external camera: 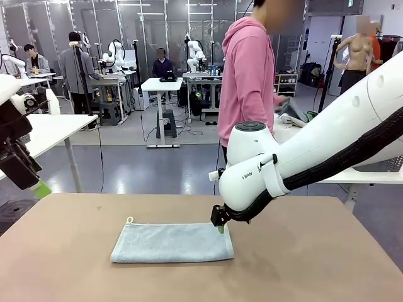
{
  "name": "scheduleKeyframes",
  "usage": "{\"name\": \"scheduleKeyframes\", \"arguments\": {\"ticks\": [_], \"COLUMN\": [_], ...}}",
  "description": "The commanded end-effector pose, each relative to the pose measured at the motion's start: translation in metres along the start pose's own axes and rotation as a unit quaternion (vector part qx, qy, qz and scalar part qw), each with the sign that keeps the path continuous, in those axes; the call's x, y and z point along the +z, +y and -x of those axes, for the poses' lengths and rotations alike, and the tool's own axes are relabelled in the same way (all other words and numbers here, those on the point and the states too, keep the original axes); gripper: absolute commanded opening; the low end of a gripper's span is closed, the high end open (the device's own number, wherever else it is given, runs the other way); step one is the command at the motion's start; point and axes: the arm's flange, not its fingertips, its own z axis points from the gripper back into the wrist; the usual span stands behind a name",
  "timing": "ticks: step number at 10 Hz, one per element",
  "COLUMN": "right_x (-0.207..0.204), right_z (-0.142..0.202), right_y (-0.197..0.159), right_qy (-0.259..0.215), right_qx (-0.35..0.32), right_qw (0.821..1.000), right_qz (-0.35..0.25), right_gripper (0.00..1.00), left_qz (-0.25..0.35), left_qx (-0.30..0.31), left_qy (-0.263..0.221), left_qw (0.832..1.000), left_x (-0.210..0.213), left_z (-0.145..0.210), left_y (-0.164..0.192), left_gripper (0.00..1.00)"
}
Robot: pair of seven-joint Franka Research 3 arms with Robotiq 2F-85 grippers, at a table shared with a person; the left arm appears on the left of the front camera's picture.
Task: Fold the towels and place them in the basket.
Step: When a person lays out a Towel with hook on the table, fold it in half twice.
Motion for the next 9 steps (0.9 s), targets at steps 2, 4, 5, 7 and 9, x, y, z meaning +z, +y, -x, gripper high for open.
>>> {"name": "scheduleKeyframes", "arguments": {"ticks": [2,4,5,7,9], "right_x": [-0.005,-0.019,-0.026,-0.041,-0.054], "right_z": [-0.004,-0.014,-0.018,-0.025,-0.03], "right_y": [0.003,0.006,0.006,0.007,0.007], "right_qy": [-0.005,0.009,0.012,0.026,0.04], "right_qx": [-0.031,-0.09,-0.111,-0.134,-0.145], "right_qw": [0.999,0.995,0.993,0.99,0.988], "right_qz": [-0.028,-0.038,-0.043,-0.035,-0.029], "right_gripper": [0.95,0.92,0.87,0.87,0.87], "left_qz": [-0.003,-0.003,-0.003,-0.003,-0.003], "left_qx": [0.0,0.0,0.0,0.0,0.0], "left_qy": [0.006,0.006,0.006,0.006,0.006], "left_qw": [1.0,1.0,1.0,1.0,1.0], "left_x": [0.003,0.003,0.003,0.003,0.003], "left_z": [-0.003,-0.003,-0.003,-0.003,-0.003], "left_y": [0.003,0.003,0.003,0.003,0.003], "left_gripper": [1.0,1.0,1.0,1.0,1.0]}}
